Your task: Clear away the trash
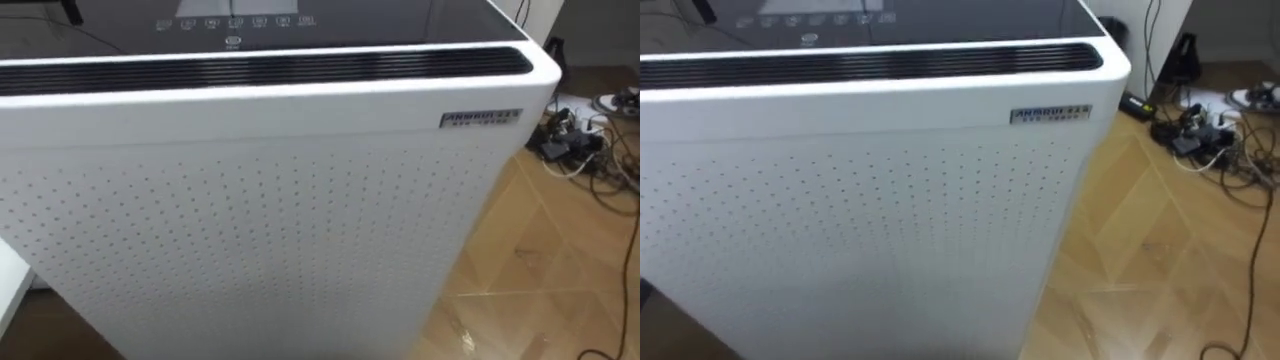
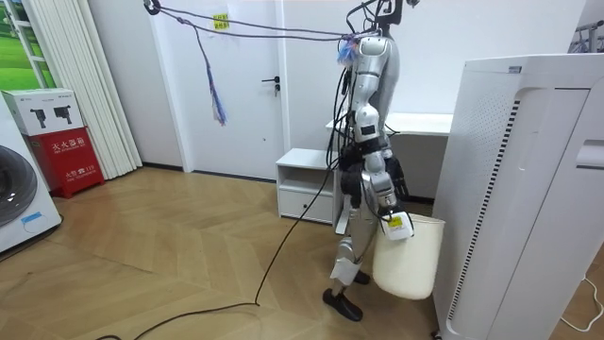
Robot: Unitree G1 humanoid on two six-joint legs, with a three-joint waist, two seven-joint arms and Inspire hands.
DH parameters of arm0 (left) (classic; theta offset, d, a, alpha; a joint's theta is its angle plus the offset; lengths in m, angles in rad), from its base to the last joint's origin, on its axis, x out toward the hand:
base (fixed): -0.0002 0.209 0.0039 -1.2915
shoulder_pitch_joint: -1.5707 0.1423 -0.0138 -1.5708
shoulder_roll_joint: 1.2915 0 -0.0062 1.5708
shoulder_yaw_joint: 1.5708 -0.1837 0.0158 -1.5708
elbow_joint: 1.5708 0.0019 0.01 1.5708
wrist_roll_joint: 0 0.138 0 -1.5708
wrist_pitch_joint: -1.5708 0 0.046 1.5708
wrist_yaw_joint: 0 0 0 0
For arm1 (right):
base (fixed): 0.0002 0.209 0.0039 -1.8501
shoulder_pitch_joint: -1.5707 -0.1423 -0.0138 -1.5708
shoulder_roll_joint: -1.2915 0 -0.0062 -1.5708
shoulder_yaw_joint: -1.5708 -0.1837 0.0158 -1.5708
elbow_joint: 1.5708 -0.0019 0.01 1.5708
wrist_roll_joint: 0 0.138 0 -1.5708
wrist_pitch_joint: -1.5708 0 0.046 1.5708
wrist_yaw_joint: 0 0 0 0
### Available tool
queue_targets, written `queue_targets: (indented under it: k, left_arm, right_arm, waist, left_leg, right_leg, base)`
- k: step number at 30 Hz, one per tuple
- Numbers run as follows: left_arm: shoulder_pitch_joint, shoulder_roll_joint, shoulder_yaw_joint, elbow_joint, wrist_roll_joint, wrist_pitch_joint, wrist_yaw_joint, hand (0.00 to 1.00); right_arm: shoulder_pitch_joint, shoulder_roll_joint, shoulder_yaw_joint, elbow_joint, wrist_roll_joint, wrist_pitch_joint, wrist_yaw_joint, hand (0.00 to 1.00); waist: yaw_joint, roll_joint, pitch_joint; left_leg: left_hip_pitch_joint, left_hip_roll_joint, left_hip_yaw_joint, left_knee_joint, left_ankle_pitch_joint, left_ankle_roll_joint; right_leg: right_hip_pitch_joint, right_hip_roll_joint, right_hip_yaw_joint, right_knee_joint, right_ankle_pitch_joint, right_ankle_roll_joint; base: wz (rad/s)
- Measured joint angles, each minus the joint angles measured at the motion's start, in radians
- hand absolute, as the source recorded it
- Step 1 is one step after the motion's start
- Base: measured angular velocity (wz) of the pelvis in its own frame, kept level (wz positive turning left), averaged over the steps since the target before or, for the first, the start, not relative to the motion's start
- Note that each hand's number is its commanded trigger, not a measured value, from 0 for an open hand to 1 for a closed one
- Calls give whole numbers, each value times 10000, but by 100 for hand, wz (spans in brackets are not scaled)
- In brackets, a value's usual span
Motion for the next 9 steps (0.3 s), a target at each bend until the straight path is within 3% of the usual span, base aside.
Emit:
queue_targets:
  k: [6,7,9]
  left_arm:
    - [366,-226,924,1111,-1734,8,336,0]
    - [478,-329,1022,1117,-2047,12,449,0]
    - [591,-412,1147,1155,-2343,49,537,0]
  right_arm:
    - [325,179,-944,728,116,-133,-202,100]
    - [436,222,-1084,788,257,-76,-271,100]
    - [504,303,-1286,922,445,-28,-349,100]
  waist:
    - [3,63,93]
    - [2,80,145]
    - [7,106,143]
  left_leg:
    - [575,49,14,-299,-30,-11]
    - [691,54,11,-347,-33,-13]
    - [795,75,3,-351,-57,-33]
  right_leg:
    - [566,65,-20,-216,4,12]
    - [704,82,-27,-300,4,11]
    - [818,109,-31,-337,4,10]
  base:
    - [-1]
    - [0]
    - [0]
